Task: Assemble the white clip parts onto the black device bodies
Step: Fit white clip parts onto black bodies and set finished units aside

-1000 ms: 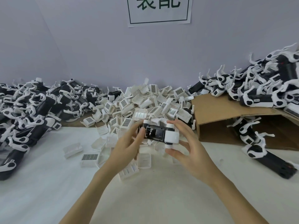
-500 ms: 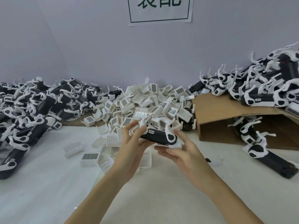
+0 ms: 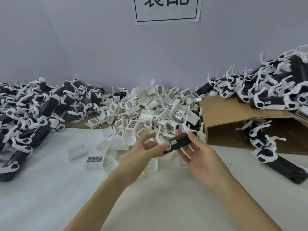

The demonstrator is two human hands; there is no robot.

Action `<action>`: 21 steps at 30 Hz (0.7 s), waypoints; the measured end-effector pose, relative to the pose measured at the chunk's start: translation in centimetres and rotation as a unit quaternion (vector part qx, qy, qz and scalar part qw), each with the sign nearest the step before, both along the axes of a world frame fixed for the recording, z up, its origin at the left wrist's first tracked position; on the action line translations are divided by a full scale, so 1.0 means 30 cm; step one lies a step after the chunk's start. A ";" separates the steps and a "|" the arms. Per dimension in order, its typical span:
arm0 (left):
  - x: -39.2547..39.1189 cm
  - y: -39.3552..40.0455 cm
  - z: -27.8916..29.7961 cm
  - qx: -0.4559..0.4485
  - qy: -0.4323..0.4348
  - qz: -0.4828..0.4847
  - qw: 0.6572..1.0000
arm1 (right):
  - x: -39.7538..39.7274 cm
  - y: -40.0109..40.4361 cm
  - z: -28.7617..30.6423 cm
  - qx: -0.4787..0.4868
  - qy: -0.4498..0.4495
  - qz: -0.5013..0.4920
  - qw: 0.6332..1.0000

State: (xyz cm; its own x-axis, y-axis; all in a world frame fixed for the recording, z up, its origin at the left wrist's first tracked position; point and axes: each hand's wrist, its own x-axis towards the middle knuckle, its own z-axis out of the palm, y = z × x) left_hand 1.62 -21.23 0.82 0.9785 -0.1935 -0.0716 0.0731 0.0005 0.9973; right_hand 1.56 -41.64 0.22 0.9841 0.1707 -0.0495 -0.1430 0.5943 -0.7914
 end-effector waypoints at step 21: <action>-0.006 0.001 -0.001 0.133 -0.232 0.055 0.962 | -0.029 -0.031 -0.027 -0.534 -0.292 -0.042 0.793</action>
State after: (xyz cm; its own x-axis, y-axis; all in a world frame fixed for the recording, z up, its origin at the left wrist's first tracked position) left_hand 1.43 -21.21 0.77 0.9306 -0.1230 0.3447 -0.3657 -0.2775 0.8884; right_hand 0.68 -42.57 -0.59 0.8981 0.2710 0.3463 0.4375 -0.4703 -0.7664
